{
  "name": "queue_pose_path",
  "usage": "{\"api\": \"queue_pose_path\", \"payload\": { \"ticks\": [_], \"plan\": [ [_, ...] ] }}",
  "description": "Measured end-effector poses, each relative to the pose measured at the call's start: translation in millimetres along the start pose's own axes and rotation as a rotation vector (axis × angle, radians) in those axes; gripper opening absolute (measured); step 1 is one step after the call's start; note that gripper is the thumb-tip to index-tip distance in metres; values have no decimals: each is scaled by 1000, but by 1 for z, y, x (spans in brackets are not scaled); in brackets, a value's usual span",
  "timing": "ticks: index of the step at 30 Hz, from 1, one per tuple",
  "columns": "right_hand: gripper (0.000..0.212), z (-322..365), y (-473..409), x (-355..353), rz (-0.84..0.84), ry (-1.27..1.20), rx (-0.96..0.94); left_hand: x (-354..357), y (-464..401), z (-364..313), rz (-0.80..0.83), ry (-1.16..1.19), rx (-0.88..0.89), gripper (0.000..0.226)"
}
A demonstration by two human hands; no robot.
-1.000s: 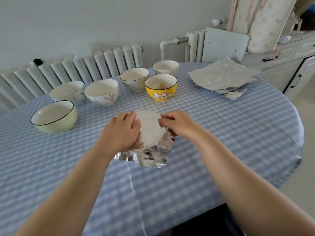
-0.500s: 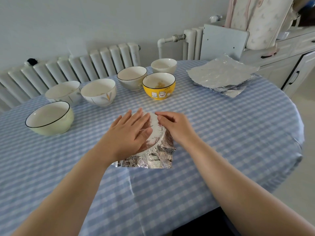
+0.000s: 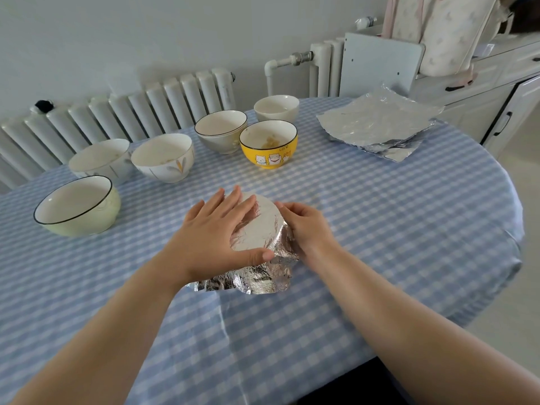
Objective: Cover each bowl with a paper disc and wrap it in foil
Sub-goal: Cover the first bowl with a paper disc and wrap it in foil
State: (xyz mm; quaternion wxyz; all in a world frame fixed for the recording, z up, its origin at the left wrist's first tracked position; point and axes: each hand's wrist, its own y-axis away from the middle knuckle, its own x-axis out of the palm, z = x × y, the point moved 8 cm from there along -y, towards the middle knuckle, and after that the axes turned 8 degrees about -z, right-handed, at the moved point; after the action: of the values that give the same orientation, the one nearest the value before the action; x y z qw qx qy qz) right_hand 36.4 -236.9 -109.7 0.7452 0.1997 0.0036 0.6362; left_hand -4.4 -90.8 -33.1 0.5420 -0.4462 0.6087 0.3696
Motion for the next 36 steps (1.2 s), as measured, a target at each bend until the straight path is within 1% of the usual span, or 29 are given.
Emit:
{"api": "queue_pose_path", "payload": {
  "ticks": [5,10,16,19,23,25,28,31,36],
  "plan": [
    [18,-1,-4,2,-9,14,5,0,0,0,-8,10,-7,122],
    [14,1,-9,4,-21,87,-44,-1,0,-1,-26,12,-6,119],
    [20,4,-10,8,52,235,-16,-1,0,-1,-26,25,0,122],
    [23,9,-8,11,106,356,-72,-2,0,-1,-27,31,0,123],
    [27,18,-5,10,132,651,-192,-3,0,-2,-30,34,7,124],
    [23,21,-3,13,170,743,-217,-3,0,-2,-31,36,9,125],
    [28,24,2,17,210,869,-248,-3,-1,-2,-30,29,10,126],
    [32,25,3,18,215,969,-260,-3,-1,-2,-27,32,11,127],
    [27,28,6,14,184,1185,-315,-3,-1,-2,-22,29,10,126]
  ]
}}
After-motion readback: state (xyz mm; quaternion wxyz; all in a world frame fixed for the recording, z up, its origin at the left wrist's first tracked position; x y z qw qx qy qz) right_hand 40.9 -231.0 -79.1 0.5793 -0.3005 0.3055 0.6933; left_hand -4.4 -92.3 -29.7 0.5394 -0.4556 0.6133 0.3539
